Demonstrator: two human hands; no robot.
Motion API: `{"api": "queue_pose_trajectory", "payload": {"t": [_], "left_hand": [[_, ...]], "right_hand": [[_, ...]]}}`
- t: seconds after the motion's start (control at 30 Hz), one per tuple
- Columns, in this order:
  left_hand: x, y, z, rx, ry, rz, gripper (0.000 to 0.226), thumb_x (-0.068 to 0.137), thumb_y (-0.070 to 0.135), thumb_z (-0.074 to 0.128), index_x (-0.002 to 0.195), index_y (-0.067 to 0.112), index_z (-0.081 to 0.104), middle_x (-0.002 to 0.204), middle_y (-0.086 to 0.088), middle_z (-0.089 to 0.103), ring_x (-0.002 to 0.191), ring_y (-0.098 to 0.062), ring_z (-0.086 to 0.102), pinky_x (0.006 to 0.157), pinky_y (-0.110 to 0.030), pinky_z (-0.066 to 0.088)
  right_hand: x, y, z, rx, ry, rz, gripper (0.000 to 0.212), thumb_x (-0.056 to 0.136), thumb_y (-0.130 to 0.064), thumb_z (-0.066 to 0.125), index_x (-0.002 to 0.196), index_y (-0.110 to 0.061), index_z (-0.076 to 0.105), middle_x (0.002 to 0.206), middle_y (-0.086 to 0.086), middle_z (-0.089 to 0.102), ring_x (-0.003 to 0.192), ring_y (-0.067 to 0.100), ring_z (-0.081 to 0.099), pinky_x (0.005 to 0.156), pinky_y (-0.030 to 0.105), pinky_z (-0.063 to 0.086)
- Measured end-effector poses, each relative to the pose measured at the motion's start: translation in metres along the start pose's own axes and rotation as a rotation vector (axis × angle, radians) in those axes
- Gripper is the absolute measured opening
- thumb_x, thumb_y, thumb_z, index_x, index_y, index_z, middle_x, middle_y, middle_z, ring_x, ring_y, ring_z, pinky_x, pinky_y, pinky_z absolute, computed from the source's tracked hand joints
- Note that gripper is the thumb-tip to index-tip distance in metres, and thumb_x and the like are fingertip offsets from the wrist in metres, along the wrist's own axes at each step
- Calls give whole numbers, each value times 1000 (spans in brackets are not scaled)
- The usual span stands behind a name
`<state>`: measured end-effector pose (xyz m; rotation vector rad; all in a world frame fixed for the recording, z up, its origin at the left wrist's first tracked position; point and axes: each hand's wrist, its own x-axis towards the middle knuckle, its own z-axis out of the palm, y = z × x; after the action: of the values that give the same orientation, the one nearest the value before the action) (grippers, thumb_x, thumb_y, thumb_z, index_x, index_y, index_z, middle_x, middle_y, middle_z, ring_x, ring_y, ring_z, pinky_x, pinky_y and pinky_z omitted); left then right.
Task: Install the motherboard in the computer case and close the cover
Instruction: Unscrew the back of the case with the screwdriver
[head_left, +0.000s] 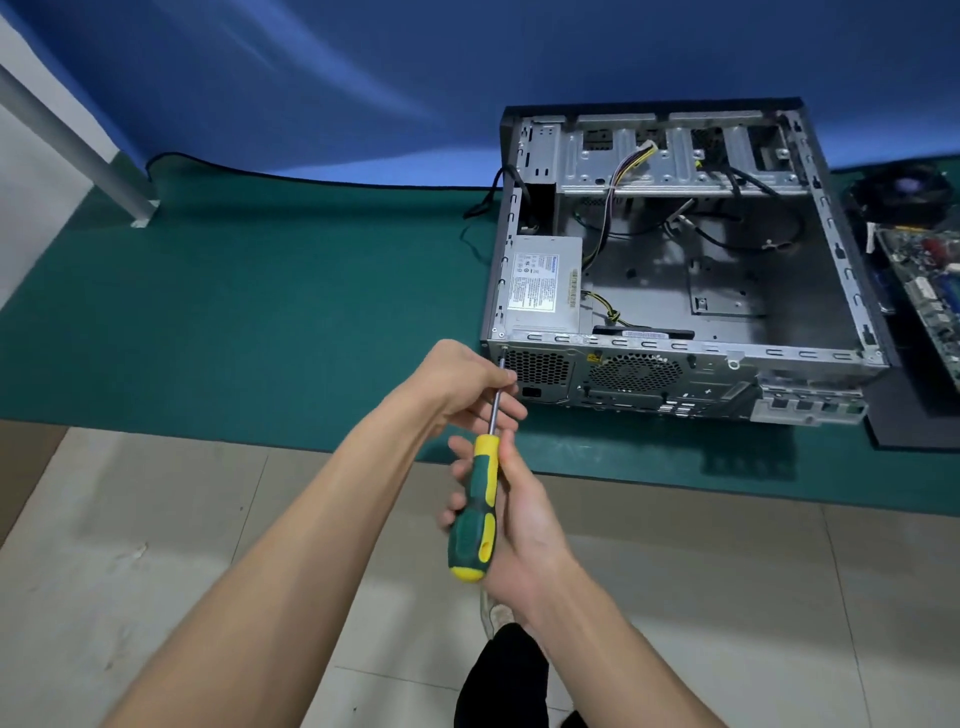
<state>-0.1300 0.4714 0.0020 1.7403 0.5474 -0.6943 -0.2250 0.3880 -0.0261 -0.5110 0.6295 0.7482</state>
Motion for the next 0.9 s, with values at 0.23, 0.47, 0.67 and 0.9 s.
{"api": "queue_pose_trajectory", "payload": {"t": [0.23,0.47,0.67,0.9], "left_hand": [[0,-7,3,-75,27,7,17,92,14,58,82,2,64,55,-5,66,42,-15,61,42,-21,50],[-5,-5,-2,-78,0,-1,16,95,12,51,89,3,62,67,-8,66,46,-16,61,48,-25,52],[-5,-5,-1,-137,14,1,16,95,11,52,93,0,62,66,-9,68,45,-14,63,41,-23,50],[-3,-6,0,-168,37,-14,14,93,9,55,92,-3,62,66,-12,68,46,-20,63,45,-30,55]], "right_hand": [[4,5,-2,-106,89,-67,40,79,-46,64,84,-7,63,55,1,58,44,12,54,45,22,47],[1,1,1,-218,101,-30,43,87,-49,58,93,-7,62,68,3,65,54,17,59,54,28,47],[-2,4,0,-26,104,-55,47,94,-48,48,89,-5,67,57,2,59,42,11,51,42,21,43],[2,5,-2,-259,268,-128,29,90,-36,63,82,-7,62,56,2,62,44,14,56,43,21,46]]}}
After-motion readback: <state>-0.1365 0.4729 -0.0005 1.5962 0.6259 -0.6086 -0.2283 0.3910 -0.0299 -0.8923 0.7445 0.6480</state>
